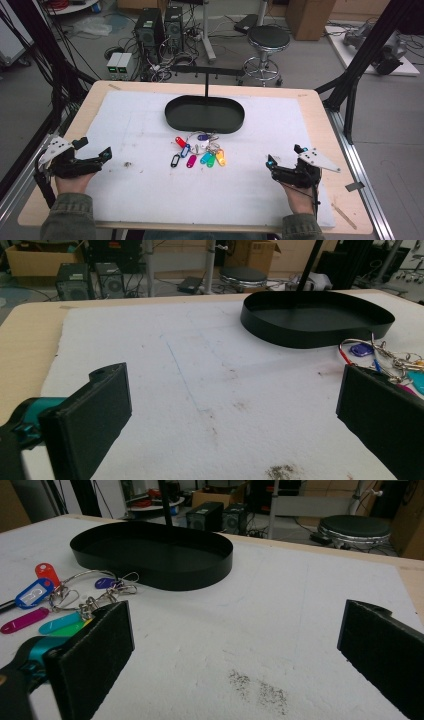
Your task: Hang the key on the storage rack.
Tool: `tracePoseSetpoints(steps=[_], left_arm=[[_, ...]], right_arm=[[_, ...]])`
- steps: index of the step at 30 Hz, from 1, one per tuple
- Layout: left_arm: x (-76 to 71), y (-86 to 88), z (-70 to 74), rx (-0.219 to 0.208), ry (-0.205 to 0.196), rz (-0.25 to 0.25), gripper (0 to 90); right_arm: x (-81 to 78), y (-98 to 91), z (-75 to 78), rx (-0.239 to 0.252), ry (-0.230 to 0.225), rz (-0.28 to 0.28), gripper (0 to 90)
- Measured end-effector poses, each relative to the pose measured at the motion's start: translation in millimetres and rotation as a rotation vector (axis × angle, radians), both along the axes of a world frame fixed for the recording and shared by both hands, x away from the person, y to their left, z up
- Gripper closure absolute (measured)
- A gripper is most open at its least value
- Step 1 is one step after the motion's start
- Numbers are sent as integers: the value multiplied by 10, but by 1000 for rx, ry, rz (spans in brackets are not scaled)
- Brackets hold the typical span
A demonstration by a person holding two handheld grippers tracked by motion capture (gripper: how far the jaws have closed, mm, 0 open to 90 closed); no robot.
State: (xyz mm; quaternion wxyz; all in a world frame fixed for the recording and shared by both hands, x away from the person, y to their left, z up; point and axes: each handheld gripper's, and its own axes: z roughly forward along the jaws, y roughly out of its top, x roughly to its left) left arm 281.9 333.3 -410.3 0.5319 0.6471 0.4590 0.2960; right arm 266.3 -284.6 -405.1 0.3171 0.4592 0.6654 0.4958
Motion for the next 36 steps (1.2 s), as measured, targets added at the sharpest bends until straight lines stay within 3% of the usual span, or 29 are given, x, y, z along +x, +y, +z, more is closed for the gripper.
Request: tracePoseSetpoints(steps=[10,22,36], left_arm=[[-4,14,-8,2,7,19,17],[-17,6,-9,11,4,23,17],[-25,3,-12,6,3,28,17]], right_arm=[[-2,-10,12,11,-1,-40,5],[46,52,83,-3,6,-32,5],[263,210,175,-29,12,2,5]])
